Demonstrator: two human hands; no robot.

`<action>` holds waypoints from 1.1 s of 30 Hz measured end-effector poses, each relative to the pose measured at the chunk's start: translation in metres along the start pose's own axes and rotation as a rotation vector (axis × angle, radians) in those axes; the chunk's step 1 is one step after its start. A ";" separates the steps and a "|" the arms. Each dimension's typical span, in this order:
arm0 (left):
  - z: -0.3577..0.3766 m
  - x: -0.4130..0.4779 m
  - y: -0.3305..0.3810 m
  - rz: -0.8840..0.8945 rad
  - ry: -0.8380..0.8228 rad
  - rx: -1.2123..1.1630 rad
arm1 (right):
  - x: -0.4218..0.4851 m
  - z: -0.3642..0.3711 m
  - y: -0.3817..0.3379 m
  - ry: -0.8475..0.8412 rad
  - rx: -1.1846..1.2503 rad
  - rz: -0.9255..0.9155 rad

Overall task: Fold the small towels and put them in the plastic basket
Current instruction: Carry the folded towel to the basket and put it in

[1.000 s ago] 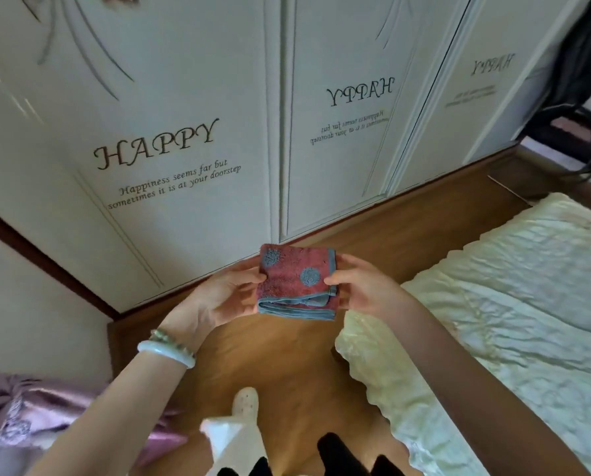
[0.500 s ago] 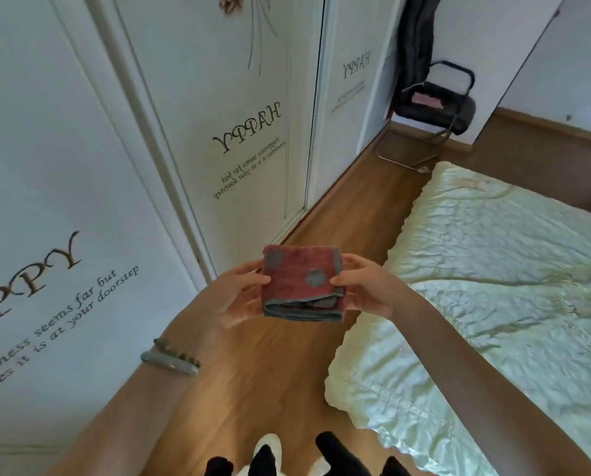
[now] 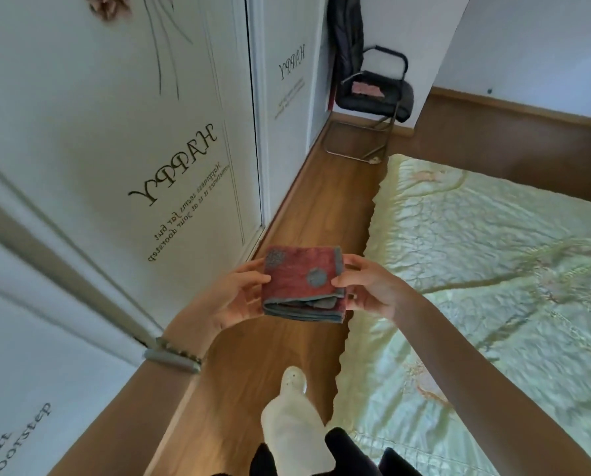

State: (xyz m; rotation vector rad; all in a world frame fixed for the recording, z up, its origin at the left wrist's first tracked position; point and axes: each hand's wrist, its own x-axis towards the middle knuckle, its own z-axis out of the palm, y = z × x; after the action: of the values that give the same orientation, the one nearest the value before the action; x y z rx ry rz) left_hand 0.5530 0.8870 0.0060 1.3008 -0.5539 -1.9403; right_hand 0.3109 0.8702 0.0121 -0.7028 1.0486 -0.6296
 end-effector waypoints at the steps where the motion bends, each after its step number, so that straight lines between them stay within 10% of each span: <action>1: 0.001 0.018 0.013 -0.002 -0.002 0.011 | 0.015 -0.006 -0.010 0.014 0.007 -0.010; 33: 0.176 0.514 0.402 -0.036 -0.240 0.327 | 0.360 -0.223 -0.394 0.327 0.175 -0.236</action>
State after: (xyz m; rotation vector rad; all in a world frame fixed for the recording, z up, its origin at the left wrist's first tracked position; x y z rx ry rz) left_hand 0.4064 0.2285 0.0417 1.2832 -1.0083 -2.1135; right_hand 0.1871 0.3060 0.0459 -0.5849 1.2016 -1.0539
